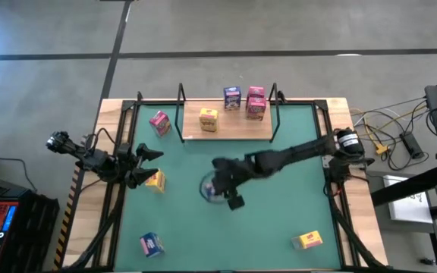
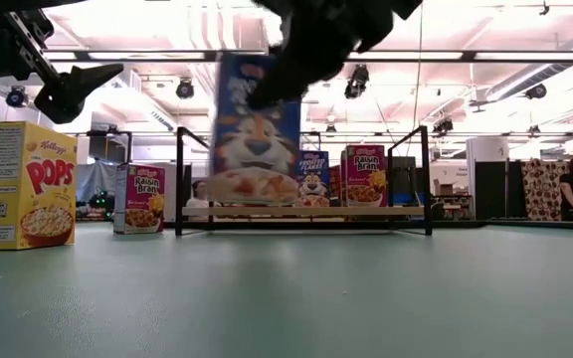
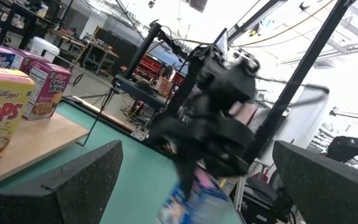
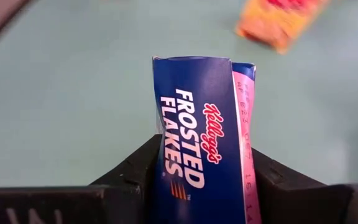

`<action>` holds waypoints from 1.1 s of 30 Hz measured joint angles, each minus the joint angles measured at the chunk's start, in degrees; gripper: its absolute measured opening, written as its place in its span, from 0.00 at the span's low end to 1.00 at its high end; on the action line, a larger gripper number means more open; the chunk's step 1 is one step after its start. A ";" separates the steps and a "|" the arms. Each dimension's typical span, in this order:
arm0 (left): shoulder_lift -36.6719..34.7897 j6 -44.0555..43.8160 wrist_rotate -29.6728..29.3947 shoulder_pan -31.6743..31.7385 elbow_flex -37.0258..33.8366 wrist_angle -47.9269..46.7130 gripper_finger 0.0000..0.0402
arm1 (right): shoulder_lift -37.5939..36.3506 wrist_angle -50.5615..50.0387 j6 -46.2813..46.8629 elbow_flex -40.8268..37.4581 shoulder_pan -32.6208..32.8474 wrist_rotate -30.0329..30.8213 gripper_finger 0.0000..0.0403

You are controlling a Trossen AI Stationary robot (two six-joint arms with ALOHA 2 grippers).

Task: Stack cereal on shelf
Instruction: Put the right blue cereal box on the shelf aligned with the other blue cereal box

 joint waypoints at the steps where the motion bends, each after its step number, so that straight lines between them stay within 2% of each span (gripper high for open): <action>1: 0.00 0.00 -0.02 0.00 0.00 -0.06 0.99 | -0.70 -1.71 0.45 -0.10 -1.15 0.07 0.35; 6: 0.04 0.00 0.00 -0.01 0.00 -0.17 0.99 | -3.60 -8.35 1.11 -0.17 -6.56 -0.21 0.36; 16: 0.11 0.00 0.00 0.00 0.00 -0.27 0.99 | -6.94 -12.51 -1.81 -0.56 -15.88 -0.21 0.35; 33: 0.22 0.00 0.00 -0.02 0.00 -0.26 0.99 | -8.27 -9.78 -2.48 -0.56 -31.37 0.10 0.35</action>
